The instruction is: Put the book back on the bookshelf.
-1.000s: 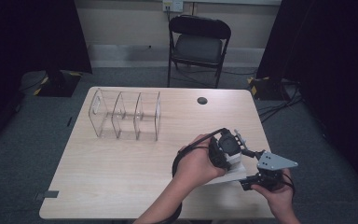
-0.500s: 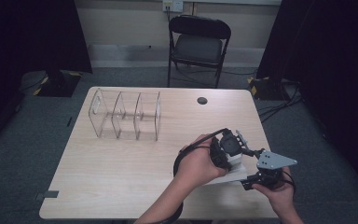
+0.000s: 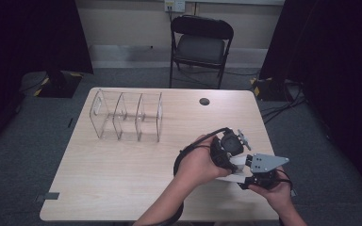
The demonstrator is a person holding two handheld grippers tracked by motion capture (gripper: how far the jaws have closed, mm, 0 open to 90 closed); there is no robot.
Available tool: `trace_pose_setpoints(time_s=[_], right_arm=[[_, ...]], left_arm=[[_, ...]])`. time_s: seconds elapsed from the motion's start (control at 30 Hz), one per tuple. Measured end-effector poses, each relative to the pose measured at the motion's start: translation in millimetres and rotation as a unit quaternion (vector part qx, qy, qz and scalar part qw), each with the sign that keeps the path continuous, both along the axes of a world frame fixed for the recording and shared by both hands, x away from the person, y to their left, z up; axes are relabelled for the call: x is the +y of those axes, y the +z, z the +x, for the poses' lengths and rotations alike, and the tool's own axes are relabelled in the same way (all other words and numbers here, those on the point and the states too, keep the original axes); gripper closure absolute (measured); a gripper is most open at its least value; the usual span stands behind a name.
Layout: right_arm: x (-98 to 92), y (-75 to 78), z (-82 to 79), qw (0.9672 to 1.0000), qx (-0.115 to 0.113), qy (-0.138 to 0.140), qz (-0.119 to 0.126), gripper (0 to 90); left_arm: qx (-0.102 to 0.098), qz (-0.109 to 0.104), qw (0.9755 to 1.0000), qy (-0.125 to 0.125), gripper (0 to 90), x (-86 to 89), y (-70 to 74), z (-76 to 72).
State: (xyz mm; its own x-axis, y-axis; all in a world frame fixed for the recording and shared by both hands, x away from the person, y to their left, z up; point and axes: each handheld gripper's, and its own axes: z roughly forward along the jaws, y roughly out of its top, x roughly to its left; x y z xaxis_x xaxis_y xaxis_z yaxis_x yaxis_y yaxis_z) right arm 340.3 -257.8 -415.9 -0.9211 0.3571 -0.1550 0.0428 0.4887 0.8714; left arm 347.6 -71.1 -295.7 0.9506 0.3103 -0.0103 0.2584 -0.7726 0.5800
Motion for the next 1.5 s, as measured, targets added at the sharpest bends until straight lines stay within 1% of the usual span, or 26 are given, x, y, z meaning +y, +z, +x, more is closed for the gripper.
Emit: trace_pose_setpoints(time_s=[0.03, 0.07, 0.1, 0.17, 0.2, 0.23, 0.27, 0.3, 0.33, 0.37, 0.43, 0.5, 0.57, 0.63, 0.67, 0.7, 0.73, 0.8, 0.87, 1.0, 1.17, 1.2, 1.23, 1.3, 1.43, 1.5], right_arm=[[-0.6, 0.4, 0.6, 1.0000, 0.006, -0.002, 0.002, 47.7], [-1.3, 0.7, 1.9, 1.0000, 0.005, -0.001, 0.004, 47.8], [-1.7, 1.0, 2.0, 0.9999, 0.010, -0.002, 0.005, 47.8], [-1.8, 1.4, 3.2, 0.9999, 0.012, 0.000, 0.006, 47.7], [-2.0, 1.7, 3.4, 0.9999, 0.016, -0.002, 0.006, 47.7], [-2.4, 1.7, 4.0, 0.9998, 0.018, -0.002, 0.008, 47.7], [-3.1, 1.5, 4.8, 0.9997, 0.021, -0.003, 0.012, 47.7], [-3.1, 1.5, 4.8, 0.9997, 0.021, -0.003, 0.012, 47.7], [-3.8, 2.1, 6.1, 0.9996, 0.024, -0.005, 0.014, 47.8], [-3.9, 2.5, 6.5, 0.9995, 0.026, -0.004, 0.014, 47.8], [-3.5, 2.6, 6.5, 0.9996, 0.025, -0.004, 0.013, 47.8], [-3.5, 2.6, 6.3, 0.9996, 0.025, -0.004, 0.012, 47.7], [-3.6, 3.1, 7.1, 0.9994, 0.031, -0.004, 0.013, 47.7], [-4.0, 3.1, 7.5, 0.9993, 0.034, -0.006, 0.016, 47.7], [-4.4, 3.7, 8.8, 0.9992, 0.036, -0.005, 0.016, 47.7], [-4.4, 3.7, 8.8, 0.9992, 0.036, -0.005, 0.016, 47.7], [-4.6, 5.0, 10.3, 0.9991, 0.041, -0.005, 0.015, 47.7], [-4.9, 5.5, 11.5, 0.9991, 0.041, -0.004, 0.015, 47.7], [-6.4, 7.1, 15.5, 0.9985, 0.051, -0.004, 0.019, 47.7], [-7.9, 9.4, 20.3, 0.9977, 0.063, -0.005, 0.024, 47.7], [-10.7, 12.4, 28.5, 0.9961, 0.083, -0.006, 0.031, 47.8], [-11.4, 12.9, 30.0, 0.9956, 0.087, -0.007, 0.033, 47.8], [-12.2, 13.2, 31.6, 0.9952, 0.091, -0.007, 0.036, 47.8], [-13.4, 14.1, 34.3, 0.9945, 0.096, -0.009, 0.039, 47.9], [-14.3, 15.1, 36.9, 0.9940, 0.102, -0.009, 0.040, 47.9], [-15.0, 15.7, 39.0, 0.9936, 0.105, -0.008, 0.042, 48.0]], left_arm=[[-0.004, -0.007, 0.9999, 0.008, 55.8, 2.3, -0.5, 1.3], [-0.001, -0.013, 0.9999, 0.010, 51.2, 4.1, -0.2, 1.8], [0.001, -0.018, 0.9998, 0.010, 50.9, 5.8, 0.9, 2.1], [0.018, -0.019, 0.9994, 0.023, 48.1, 7.9, 6.0, 2.4], [0.020, -0.025, 0.9993, 0.021, 48.3, 9.0, 9.1, 2.5], [0.011, -0.026, 0.9995, 0.016, 47.2, 10.2, 13.0, 2.4], [0.008, -0.035, 0.9991, 0.022, 45.0, 11.8, 17.1, 1.8], [0.008, -0.035, 0.9991, 0.022, 44.7, 11.8, 17.1, 1.8], [0.004, -0.055, 0.9981, 0.027, 44.2, 18.2, 26.2, 1.7], [-0.003, -0.059, 0.9978, 0.032, 43.8, 21.9, 30.1, 1.9], [-0.007, -0.059, 0.9975, 0.038, 42.2, 25.8, 33.1, 2.0], [-0.002, -0.067, 0.9967, 0.046, 40.4, 33.7, 35.9, 3.8], [-0.007, -0.063, 0.9966, 0.052, 38.6, 40.5, 36.4, 5.0], [-0.005, -0.059, 0.9968, 0.054, 37.5, 46.7, 36.3, 6.2], [-0.006, -0.063, 0.9962, 0.060, 36.3, 52.7, 34.2, 7.8], [-0.006, -0.063, 0.9962, 0.060, 35.5, 52.7, 34.2, 7.8], [-0.004, -0.060, 0.9960, 0.067, 35.3, 59.5, 32.0, 9.9], [-0.004, -0.060, 0.9957, 0.070, 34.5, 63.1, 30.8, 10.8], [0.001, -0.059, 0.9956, 0.073, 34.0, 73.3, 28.5, 12.4], [0.002, -0.053, 0.9957, 0.076, 33.3, 82.5, 28.8, 11.9], [-0.002, -0.048, 0.9955, 0.081, 32.1, 101.2, 31.9, 10.4], [-0.007, -0.045, 0.9954, 0.085, 31.4, 108.2, 31.0, 10.6], [-0.007, -0.045, 0.9954, 0.085, 30.8, 108.2, 31.0, 10.6], [-0.006, -0.041, 0.9954, 0.087, 30.5, 115.6, 26.9, 9.4], [-0.006, -0.033, 0.9956, 0.087, 29.7, 119.7, 19.6, 9.3], [-0.001, -0.035, 0.9951, 0.093, 28.2, 121.8, 12.9, 10.7]])
